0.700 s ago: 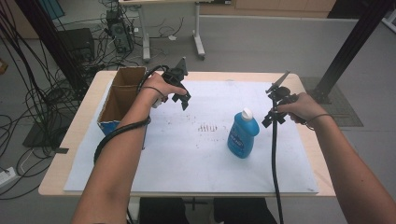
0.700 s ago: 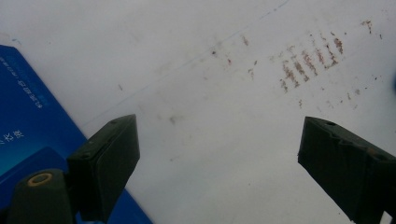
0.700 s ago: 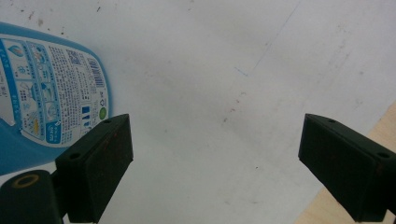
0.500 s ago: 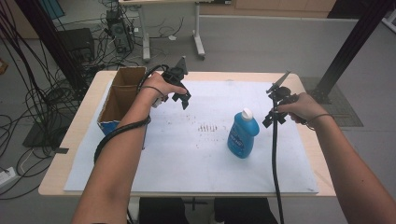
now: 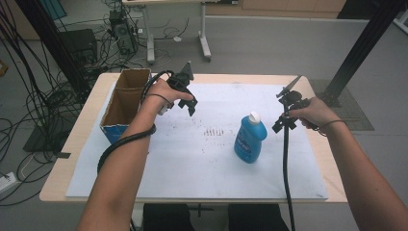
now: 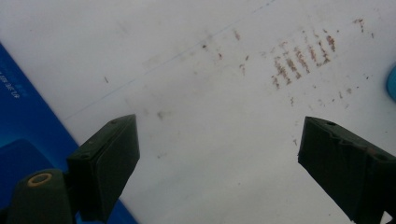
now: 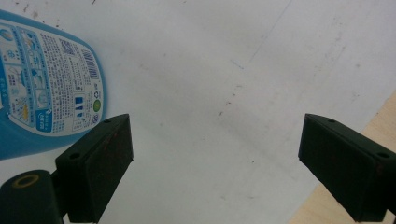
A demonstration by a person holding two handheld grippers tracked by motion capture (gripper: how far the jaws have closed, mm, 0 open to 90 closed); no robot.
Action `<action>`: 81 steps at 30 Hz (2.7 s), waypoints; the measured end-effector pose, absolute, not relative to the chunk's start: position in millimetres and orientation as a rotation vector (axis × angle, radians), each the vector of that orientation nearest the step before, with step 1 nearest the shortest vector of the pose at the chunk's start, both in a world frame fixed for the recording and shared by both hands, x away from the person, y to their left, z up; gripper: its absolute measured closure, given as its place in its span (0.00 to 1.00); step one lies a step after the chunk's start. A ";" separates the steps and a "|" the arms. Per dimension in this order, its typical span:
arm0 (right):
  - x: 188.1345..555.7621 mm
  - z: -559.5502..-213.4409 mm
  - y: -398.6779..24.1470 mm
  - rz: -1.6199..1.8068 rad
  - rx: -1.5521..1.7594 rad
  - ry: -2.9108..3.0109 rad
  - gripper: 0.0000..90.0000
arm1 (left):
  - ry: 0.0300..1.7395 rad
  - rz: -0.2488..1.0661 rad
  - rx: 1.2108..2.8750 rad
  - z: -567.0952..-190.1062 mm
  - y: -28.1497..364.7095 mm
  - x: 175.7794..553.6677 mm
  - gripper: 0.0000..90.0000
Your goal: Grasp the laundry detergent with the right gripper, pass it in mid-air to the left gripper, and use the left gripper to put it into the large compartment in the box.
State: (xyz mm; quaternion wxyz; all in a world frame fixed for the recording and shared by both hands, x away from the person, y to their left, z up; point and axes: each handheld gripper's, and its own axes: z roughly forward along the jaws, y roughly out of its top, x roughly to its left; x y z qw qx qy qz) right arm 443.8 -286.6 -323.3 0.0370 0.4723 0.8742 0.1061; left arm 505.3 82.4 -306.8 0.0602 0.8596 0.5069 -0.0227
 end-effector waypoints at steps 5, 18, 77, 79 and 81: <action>440.4 -322.7 -290.3 0.337 1.447 2.683 0.11 | 1.538 -0.062 2.595 -307.4 84.7 499.9 0.14; 420.3 -325.3 -302.7 0.375 1.444 2.665 0.09 | 1.514 -0.028 2.585 -311.0 87.5 477.1 0.14; 336.4 -357.8 -308.4 0.503 1.356 2.665 0.06 | 1.462 0.038 2.506 -325.1 99.2 425.4 0.13; 334.8 -359.3 -307.5 0.516 1.351 2.662 0.06 | 1.464 0.038 2.502 -325.7 99.1 424.9 0.13; 333.2 -360.8 -306.4 0.533 1.347 2.655 0.06 | 1.461 0.033 2.503 -326.0 98.9 424.6 0.13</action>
